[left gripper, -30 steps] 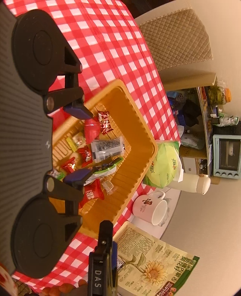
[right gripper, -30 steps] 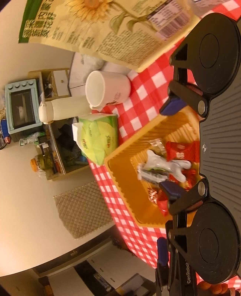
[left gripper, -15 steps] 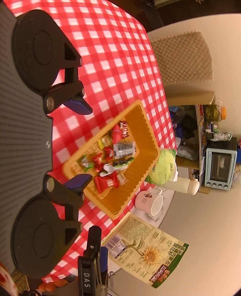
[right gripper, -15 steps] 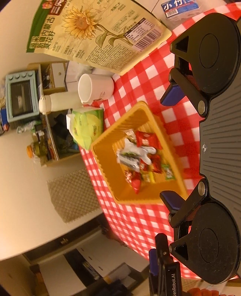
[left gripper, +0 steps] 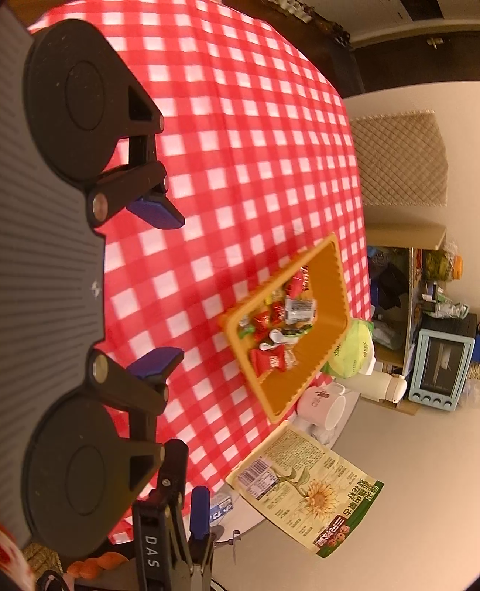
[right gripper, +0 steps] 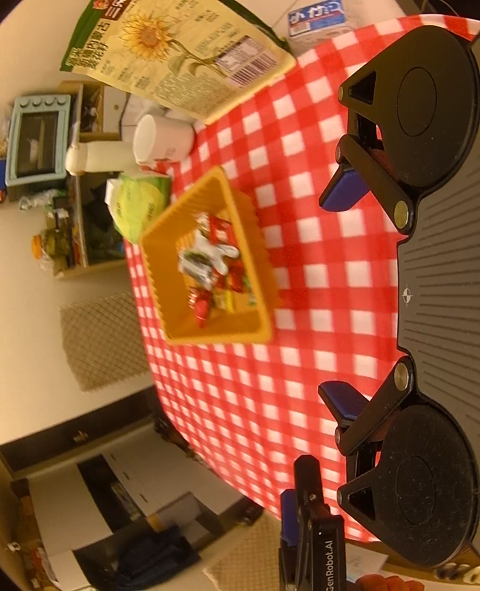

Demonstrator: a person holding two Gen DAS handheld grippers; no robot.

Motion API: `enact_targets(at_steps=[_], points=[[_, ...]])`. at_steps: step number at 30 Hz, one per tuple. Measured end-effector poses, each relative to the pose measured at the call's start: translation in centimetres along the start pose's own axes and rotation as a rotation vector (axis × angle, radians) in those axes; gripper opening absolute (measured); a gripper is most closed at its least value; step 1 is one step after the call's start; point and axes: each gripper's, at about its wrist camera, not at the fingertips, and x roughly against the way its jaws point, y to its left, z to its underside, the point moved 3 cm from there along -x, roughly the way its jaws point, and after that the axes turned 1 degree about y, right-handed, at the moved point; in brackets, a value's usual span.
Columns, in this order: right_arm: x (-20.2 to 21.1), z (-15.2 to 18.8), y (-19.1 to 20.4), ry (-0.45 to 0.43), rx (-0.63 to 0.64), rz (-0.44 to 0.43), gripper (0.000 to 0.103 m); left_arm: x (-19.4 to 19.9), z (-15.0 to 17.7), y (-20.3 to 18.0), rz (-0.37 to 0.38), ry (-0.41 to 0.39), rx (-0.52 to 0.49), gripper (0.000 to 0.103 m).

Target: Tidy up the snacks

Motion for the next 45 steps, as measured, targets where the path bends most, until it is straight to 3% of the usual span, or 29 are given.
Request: enact_targets(at_steps=[20, 45], points=[[1.4, 4.1, 3.0, 0.089, 0.075, -0.042, 0.098, 3.8, 6.7, -1.1, -0.018, 0.065, 0.074, 0.068], [1.2, 4.9, 3.9, 0.120, 0.109, -0.067, 0.098, 4.8, 7.5, -0.5, -0.040, 0.054, 0.114, 0.068]])
